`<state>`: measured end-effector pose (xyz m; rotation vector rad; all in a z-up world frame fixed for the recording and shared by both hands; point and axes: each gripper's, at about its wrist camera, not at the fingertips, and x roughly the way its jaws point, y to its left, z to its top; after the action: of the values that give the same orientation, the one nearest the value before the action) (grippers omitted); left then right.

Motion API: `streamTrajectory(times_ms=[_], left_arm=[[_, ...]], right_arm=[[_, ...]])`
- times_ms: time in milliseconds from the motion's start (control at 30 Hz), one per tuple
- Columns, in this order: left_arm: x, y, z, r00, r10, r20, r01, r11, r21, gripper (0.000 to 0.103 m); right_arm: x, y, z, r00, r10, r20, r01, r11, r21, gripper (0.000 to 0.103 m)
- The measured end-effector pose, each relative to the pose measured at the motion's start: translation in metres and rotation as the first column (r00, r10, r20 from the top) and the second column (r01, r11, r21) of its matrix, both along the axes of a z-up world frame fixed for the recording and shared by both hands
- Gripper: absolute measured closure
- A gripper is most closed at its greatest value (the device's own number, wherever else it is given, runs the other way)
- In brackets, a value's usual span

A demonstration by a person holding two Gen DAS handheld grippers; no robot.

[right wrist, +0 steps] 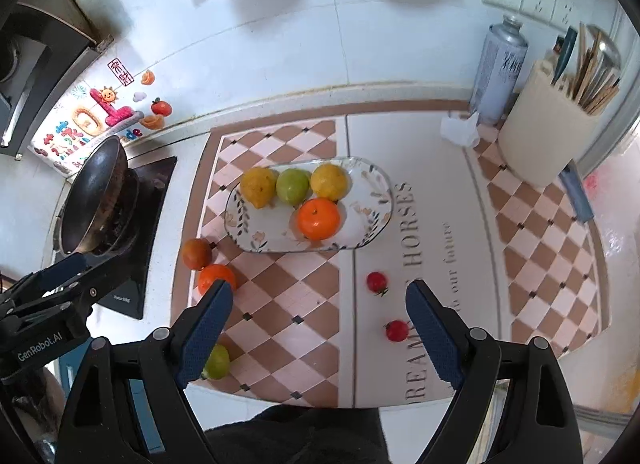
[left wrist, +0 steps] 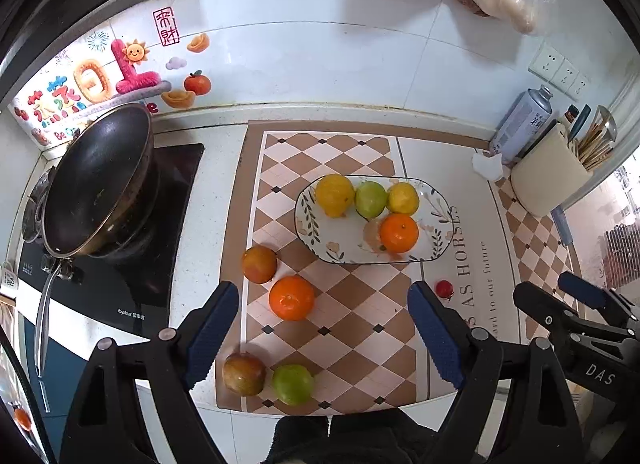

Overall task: Organize fruits
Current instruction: 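Grasp the brown round fruit with the left tool while the right tool grasps a green apple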

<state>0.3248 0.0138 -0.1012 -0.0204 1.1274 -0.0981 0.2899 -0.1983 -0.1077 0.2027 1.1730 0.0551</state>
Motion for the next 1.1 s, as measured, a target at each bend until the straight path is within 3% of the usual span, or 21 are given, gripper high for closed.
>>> streamTrajectory(times_ms=[67, 100, 167, 333, 500, 567, 767, 900, 1100], left_arm=[[0.002, 0.005, -0.005, 1.000, 0.004, -0.012, -0.004, 1.000, 0.006, 0.013], [0.003, 0.008, -0.009, 1.000, 0.011, -0.023, -0.010, 1.000, 0.023, 0.004], [0.003, 0.019, -0.016, 0.999, 0.034, -0.021, -0.033, 0.998, 0.060, 0.002], [-0.003, 0.060, -0.051, 0.987, 0.134, -0.083, -0.122, 0.983, 0.139, 0.002], [-0.019, 0.109, -0.100, 0.947, 0.256, -0.194, -0.219, 0.956, 0.196, 0.002], [-0.028, 0.123, -0.115, 0.929, 0.298, -0.221, -0.247, 0.941, 0.233, 0.002], [-0.043, 0.154, -0.142, 0.878, 0.376, -0.295, -0.320, 0.921, 0.222, 0.002], [-0.043, 0.157, -0.159, 0.862, 0.364, -0.352, -0.329, 0.931, 0.158, 0.002], [-0.031, 0.135, -0.178, 0.861, 0.282, -0.423, -0.266, 0.959, 0.099, 0.002]], right_arm=[[0.002, 0.004, -0.012, 0.999, 0.020, -0.035, -0.018, 0.999, 0.050, 0.013], [0.003, 0.008, -0.019, 0.998, 0.034, -0.050, -0.031, 0.997, 0.069, 0.013], [0.006, 0.020, -0.044, 0.990, 0.082, -0.112, -0.067, 0.988, 0.137, 0.013], [0.011, 0.076, -0.123, 0.922, 0.261, -0.287, -0.173, 0.939, 0.298, 0.013], [0.011, 0.140, -0.195, 0.820, 0.390, -0.419, -0.250, 0.902, 0.351, 0.013], [0.009, 0.156, -0.213, 0.794, 0.413, -0.446, -0.266, 0.896, 0.356, 0.013], [0.008, 0.181, -0.251, 0.748, 0.440, -0.496, -0.276, 0.887, 0.371, 0.022], [0.002, 0.193, -0.267, 0.736, 0.468, -0.489, -0.305, 0.875, 0.377, 0.044], [0.002, 0.168, -0.251, 0.786, 0.427, -0.448, -0.357, 0.904, 0.236, 0.044]])
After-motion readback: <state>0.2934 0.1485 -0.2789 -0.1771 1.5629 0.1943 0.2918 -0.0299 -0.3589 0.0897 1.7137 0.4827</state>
